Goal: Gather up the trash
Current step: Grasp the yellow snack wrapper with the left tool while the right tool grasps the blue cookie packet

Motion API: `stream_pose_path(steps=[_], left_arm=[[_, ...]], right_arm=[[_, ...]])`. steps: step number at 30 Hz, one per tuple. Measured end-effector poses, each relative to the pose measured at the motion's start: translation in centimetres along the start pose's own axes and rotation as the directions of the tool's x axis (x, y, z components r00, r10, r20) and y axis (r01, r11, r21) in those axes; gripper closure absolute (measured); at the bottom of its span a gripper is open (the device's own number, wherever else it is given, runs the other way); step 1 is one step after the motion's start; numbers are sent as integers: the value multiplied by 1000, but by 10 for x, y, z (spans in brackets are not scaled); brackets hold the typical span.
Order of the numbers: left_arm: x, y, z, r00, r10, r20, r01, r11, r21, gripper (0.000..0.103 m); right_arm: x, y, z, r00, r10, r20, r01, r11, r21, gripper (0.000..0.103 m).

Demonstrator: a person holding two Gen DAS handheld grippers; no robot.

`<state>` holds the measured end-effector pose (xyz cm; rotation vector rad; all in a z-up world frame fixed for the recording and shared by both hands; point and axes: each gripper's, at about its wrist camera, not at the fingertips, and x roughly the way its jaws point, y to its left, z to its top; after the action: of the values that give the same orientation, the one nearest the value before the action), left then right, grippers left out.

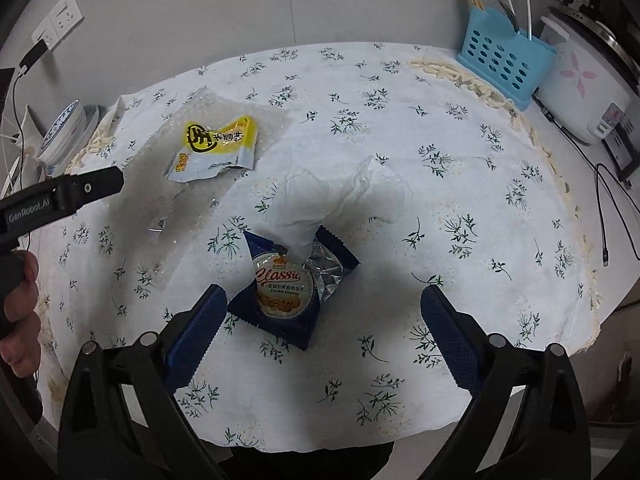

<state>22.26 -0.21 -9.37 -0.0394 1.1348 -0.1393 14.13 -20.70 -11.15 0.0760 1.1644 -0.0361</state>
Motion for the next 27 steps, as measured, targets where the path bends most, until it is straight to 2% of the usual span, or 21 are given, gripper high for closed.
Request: stream_pose_path(steps=[8, 13, 17, 21, 24, 27], left_arm=[[55, -10, 39, 998, -17, -65, 19, 999, 43, 8], [84, -16, 49, 994, -15, -111, 22, 998, 62, 15], [92, -22, 50, 992, -19, -124, 29, 996, 80, 24], [97, -26, 51, 990, -25, -137, 38, 995, 93, 39], [99, -30, 51, 991, -11, -135, 27, 993, 116, 41], [102, -31, 53, 991, -1, -136, 18, 992, 123, 48]], right_arm=[[29, 6, 11, 998, 2, -66, 3, 998, 65, 11], [44, 13, 14, 994, 8, -109, 2, 996, 89, 15], [56, 13, 14, 989, 16, -145, 0, 994, 110, 24], [64, 15, 13, 984, 32, -176, -10, 992, 123, 35], [69, 19, 12, 981, 38, -189, -16, 993, 120, 44], [71, 21, 12, 979, 56, -196, -32, 992, 124, 51]])
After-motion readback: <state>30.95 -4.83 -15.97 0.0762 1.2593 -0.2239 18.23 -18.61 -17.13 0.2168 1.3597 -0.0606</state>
